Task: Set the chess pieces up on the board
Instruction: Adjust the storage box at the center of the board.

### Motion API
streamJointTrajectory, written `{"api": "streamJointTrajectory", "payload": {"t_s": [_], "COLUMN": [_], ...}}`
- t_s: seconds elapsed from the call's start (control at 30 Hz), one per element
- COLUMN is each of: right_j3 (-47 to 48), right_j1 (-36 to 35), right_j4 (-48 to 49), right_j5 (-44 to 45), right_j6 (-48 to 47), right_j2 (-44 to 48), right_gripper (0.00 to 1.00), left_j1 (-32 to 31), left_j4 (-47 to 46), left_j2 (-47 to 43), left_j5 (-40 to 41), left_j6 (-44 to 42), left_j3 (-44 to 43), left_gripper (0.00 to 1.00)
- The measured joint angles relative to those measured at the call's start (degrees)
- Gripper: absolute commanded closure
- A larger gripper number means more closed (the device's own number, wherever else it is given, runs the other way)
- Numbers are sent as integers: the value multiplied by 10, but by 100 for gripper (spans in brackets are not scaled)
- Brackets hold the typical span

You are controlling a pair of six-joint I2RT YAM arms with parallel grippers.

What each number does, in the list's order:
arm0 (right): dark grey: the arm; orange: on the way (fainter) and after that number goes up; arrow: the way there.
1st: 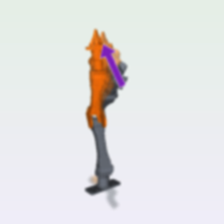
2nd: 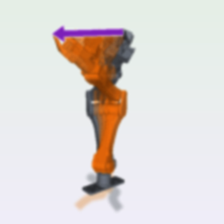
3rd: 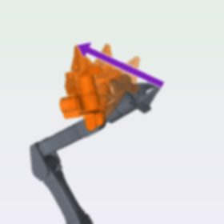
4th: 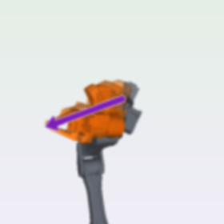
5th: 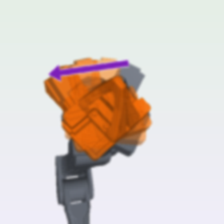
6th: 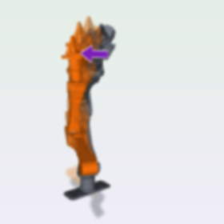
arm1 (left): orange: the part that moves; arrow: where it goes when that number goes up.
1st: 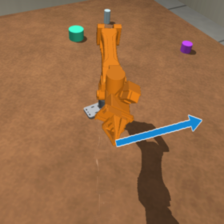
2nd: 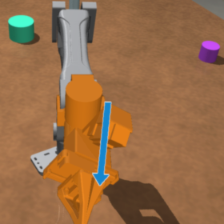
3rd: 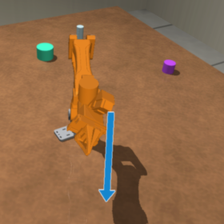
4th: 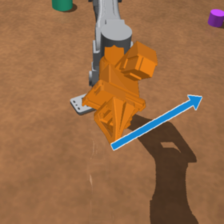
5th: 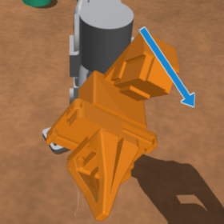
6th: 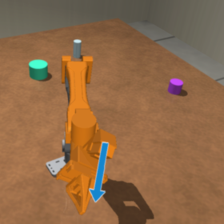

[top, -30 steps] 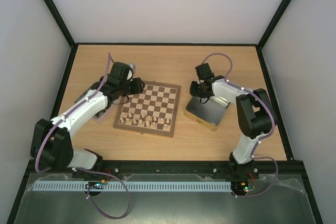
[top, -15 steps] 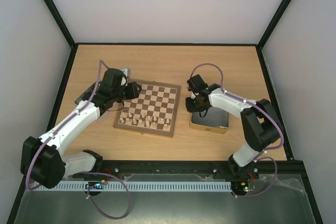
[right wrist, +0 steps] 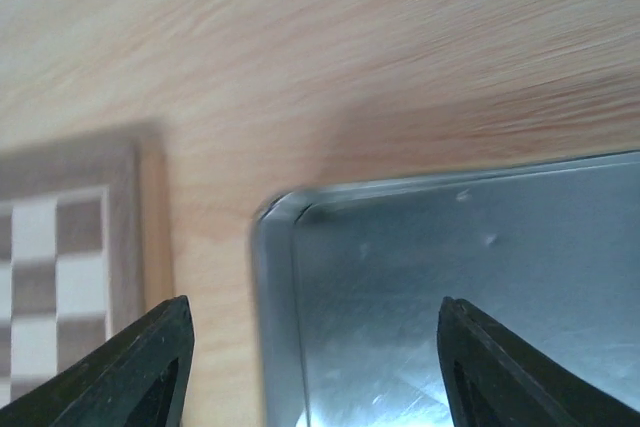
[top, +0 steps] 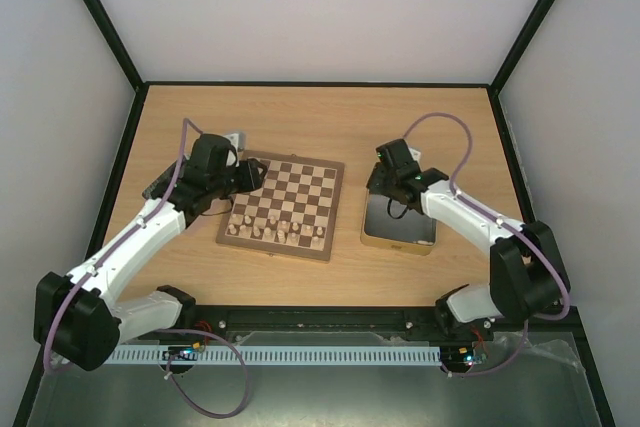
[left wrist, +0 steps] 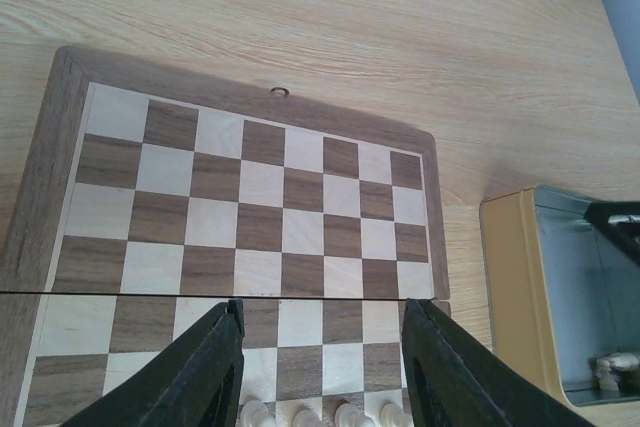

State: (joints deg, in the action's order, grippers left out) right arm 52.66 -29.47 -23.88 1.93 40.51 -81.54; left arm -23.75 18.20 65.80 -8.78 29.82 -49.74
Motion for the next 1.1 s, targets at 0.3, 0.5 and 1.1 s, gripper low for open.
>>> {"api": "streamJointTrajectory", "payload": {"t_s": [0.3, 0.5, 1.1], "right_j3": [-56, -56, 7], "right_j1": [116, 150, 187], "right_j4": [84, 117, 139], "right_j5": [15, 2, -77], "right_j6": [177, 232, 163], "right_j2": [11, -15, -145], "right_gripper": [28, 29, 72], "left_j1": [0, 0, 0], "left_j4": [3, 5, 0], "left_j2": [0, 26, 104], "left_j5": [11, 15, 14], "left_j6": [-1, -4, -7], "left_j3": [0, -6, -46], "left_gripper": [53, 53, 53]}}
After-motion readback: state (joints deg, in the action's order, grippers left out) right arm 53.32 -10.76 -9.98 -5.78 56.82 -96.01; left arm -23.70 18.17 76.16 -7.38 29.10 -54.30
